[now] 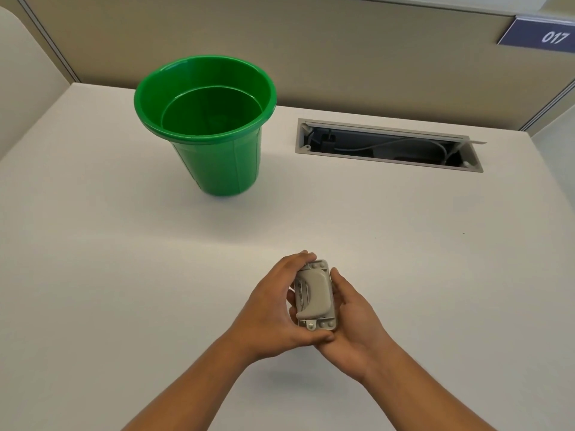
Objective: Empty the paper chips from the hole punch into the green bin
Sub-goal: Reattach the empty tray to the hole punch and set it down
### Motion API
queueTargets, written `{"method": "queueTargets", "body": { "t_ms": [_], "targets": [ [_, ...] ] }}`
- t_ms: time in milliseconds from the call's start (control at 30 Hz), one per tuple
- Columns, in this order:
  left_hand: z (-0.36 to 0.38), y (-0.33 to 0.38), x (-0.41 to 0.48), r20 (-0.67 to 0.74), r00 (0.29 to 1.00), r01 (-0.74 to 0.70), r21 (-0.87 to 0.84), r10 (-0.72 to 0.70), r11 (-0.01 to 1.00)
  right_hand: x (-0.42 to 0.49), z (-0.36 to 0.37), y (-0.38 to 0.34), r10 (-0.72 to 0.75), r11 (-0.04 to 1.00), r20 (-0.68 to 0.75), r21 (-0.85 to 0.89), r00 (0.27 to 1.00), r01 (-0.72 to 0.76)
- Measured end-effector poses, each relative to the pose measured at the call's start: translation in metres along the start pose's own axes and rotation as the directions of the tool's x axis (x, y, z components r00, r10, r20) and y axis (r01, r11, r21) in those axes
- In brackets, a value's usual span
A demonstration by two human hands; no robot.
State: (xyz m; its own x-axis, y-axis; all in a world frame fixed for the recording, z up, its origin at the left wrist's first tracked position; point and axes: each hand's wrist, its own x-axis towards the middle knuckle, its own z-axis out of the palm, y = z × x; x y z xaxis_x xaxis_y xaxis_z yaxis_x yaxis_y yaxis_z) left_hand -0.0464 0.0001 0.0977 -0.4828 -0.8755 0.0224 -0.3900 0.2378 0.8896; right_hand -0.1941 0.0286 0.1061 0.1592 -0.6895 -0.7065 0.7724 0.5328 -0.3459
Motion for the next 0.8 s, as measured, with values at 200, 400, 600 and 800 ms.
{"method": "queueTargets", "body": {
  "t_ms": [200, 400, 600, 800],
  "targets": [
    [-0.004, -0.001, 0.005, 0.130, 0.989, 0.063, 0.055, -0.070, 0.997, -0.003, 0.002, 0.004, -0.031, 0.994, -0.025, -0.108, 0.999, 0.028],
    [-0.001, 0.005, -0.004, 0.098, 0.975, 0.214, -0.182, -0.199, 0.960, -0.005, 0.007, 0.004, -0.085, 0.988, -0.101, -0.136, 0.991, 0.071],
    [0.023, 0.016, -0.026, -0.169, 0.753, 0.417, -0.624, -0.635, 0.661, -0.008, 0.015, -0.002, -0.172, 0.980, -0.149, -0.129, 0.974, 0.153],
    [0.046, 0.026, -0.042, 0.019, 0.781, 0.423, -0.750, -0.624, 0.508, -0.014, 0.017, 0.001, -0.162, 0.967, -0.180, -0.225, 0.970, 0.119]
  ]
}}
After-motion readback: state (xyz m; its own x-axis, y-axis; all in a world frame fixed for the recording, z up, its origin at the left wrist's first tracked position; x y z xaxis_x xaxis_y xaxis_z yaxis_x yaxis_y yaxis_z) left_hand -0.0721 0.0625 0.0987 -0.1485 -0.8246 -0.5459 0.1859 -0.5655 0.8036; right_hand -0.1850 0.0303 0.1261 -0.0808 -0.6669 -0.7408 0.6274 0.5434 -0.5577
